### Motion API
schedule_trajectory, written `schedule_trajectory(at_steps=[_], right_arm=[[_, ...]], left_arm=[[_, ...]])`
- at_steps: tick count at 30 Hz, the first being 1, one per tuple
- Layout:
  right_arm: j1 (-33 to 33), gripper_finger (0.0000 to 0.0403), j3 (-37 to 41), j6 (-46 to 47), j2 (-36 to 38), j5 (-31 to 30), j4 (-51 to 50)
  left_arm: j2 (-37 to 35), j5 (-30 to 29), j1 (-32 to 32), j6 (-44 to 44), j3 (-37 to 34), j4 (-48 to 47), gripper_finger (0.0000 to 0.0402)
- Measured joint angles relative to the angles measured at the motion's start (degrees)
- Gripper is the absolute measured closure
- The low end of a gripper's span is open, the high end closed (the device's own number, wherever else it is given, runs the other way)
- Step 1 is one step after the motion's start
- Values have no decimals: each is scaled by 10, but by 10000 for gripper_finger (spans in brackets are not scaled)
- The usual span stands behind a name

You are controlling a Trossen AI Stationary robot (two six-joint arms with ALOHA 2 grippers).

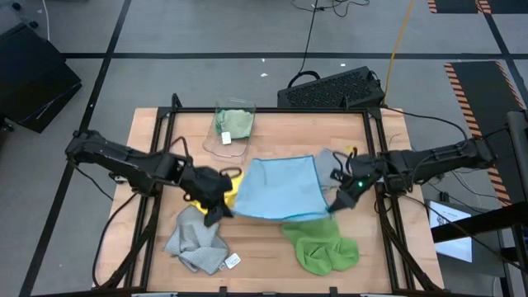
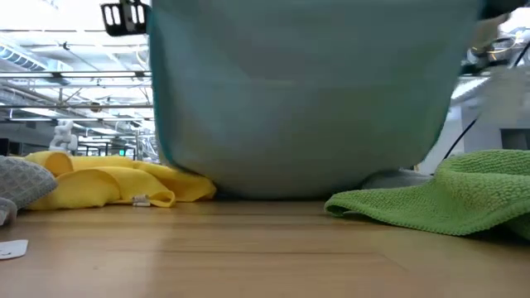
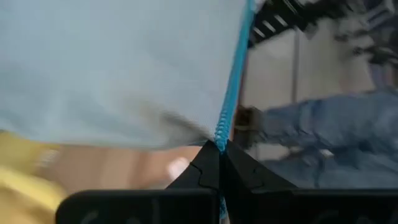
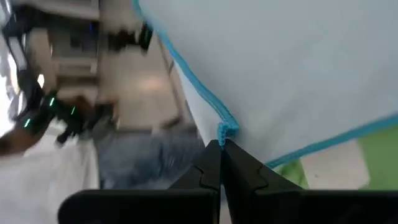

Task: Fold microfiber towels
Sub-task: Fold the blue microfiber cloth

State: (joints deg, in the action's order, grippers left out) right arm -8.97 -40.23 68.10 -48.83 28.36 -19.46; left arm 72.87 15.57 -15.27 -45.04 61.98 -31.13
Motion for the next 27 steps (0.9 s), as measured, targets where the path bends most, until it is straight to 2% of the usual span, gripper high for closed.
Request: schedule_trajectory(at_steps=[7, 12, 21, 23, 27], right_arm=[[-78, 403, 6, 80, 0, 48, 5], [-96, 403, 6, 56, 0, 47, 4], [-95, 403, 6, -72, 3, -72, -7], [-99, 403, 6, -59, 9, -58, 1], [-137, 403, 6, 7, 31, 22, 6]], left_arm=[[31, 3, -79, -75, 0, 59, 397], [42, -69, -105, -115, 0, 80, 398], [108, -144, -115, -177, 0, 119, 397], [123, -118, -121, -203, -1, 154, 398], [138, -79, -141, -232, 0, 301, 398]])
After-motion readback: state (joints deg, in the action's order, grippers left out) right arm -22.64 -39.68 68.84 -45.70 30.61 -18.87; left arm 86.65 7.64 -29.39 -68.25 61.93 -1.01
